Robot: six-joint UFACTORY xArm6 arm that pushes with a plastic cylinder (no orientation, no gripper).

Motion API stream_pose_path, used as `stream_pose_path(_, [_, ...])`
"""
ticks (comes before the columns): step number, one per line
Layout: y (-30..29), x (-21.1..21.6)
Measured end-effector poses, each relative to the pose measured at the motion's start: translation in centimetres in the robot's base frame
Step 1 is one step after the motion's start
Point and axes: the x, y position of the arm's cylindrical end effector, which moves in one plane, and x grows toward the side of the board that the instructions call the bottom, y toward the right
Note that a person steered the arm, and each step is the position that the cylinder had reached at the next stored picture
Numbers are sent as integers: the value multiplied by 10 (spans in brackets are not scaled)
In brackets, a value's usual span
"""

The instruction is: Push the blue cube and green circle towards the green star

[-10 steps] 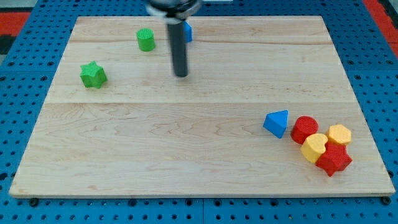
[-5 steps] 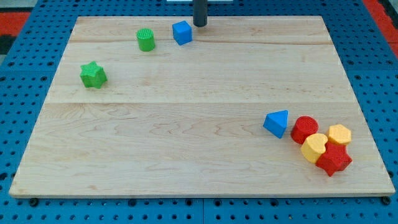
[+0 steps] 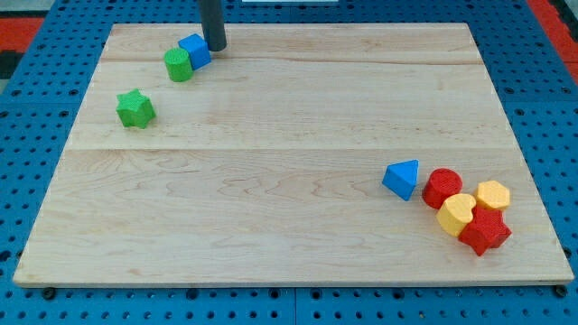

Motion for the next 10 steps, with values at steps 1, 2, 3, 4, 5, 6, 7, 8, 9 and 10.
stream_pose_path(1, [-32,0])
stream_pose_path(2, [-28,6])
stream_pose_path(3, [-27,18])
stream_pose_path(4, [-27,34])
stream_pose_path(5, [-27,48])
stream_pose_path(6, [-15,28])
stream_pose_path(7, [-8,-16])
stream_pose_path(8, [-13,-16])
stream_pose_path(9, [-35,-7])
stream_pose_path(10, [-50,15])
